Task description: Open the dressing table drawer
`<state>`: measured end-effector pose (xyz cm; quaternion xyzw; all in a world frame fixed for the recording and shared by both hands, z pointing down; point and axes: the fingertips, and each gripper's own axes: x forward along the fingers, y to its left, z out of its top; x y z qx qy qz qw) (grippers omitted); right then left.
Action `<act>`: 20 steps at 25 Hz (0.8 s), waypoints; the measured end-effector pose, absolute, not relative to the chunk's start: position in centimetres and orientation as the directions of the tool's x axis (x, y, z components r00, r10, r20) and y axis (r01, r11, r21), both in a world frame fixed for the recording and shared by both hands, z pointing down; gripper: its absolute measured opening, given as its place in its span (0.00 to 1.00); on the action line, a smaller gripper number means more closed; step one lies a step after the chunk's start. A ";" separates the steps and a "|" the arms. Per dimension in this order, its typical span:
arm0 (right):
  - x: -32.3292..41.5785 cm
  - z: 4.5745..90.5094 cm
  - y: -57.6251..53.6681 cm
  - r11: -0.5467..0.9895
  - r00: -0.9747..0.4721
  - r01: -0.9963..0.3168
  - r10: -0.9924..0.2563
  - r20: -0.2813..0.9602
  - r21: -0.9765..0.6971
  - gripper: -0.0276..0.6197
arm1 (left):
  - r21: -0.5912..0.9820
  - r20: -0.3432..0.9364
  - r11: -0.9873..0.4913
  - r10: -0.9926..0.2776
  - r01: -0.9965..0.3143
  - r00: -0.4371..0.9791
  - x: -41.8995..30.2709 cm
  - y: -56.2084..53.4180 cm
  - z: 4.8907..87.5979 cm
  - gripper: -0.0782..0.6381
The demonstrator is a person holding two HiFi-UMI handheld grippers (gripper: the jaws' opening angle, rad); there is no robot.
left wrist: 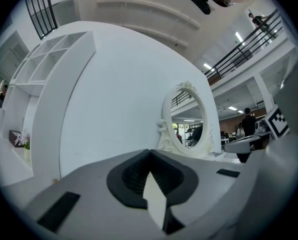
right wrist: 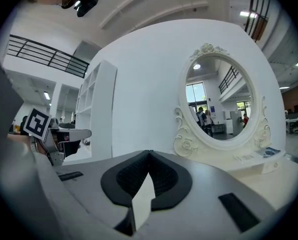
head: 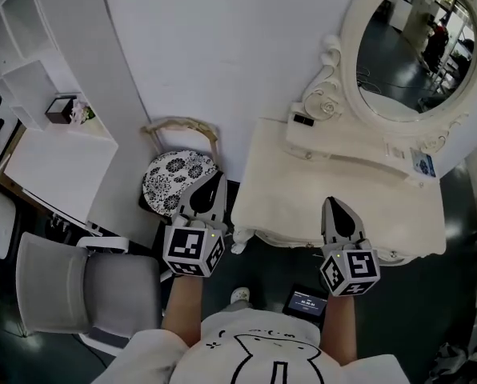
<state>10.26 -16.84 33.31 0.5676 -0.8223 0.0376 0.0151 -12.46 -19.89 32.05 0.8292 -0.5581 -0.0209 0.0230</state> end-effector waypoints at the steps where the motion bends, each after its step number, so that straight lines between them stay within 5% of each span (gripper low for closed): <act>1: 10.3 33.5 -17.3 0.341 -0.344 -0.939 -0.936 0.073 -0.050 0.06 | 0.063 -0.004 -0.380 -0.925 -0.923 0.381 -12.6 -20.4 32.3 0.15; 20: 13.9 34.7 -29.2 0.340 -0.344 -0.939 -0.931 0.121 -0.053 0.06 | 0.064 0.024 -0.364 -0.930 -0.929 0.366 -8.9 -31.4 32.9 0.15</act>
